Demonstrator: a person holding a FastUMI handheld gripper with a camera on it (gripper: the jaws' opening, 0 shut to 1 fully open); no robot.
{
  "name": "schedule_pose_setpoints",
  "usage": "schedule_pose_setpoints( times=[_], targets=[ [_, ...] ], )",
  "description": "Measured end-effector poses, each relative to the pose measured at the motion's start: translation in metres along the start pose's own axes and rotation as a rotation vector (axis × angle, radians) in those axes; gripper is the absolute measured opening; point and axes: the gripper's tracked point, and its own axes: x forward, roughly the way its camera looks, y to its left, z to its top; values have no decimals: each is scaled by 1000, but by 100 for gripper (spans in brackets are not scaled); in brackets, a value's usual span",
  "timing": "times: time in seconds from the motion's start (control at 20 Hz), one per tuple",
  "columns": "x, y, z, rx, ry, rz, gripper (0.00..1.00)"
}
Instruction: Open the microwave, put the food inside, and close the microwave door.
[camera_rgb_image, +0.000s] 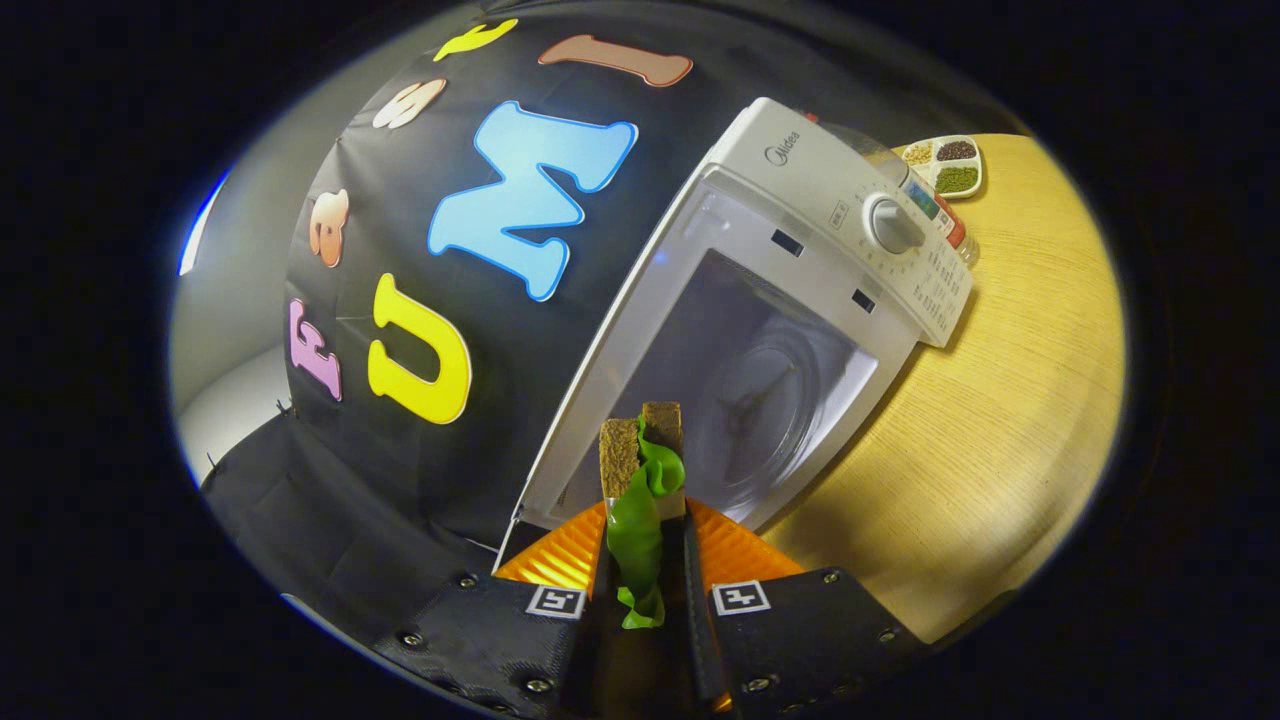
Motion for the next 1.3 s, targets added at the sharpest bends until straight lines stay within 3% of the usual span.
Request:
schedule_pose_setpoints(
  times=[0.45,0.85,1.0,1.1,1.2,1.3],
  targets=[
    [82,-37,9,-15,-50,-50,31],
    [108,-74,9,-56,-47,-145,34],
    [100,-76,6,-145,-30,-185,51],
    [93,-83,6,-226,-13,-228,80],
    [83,-91,7,-292,-3,-280,96],
    [71,-97,10,-348,8,-317,97]
  ],
)
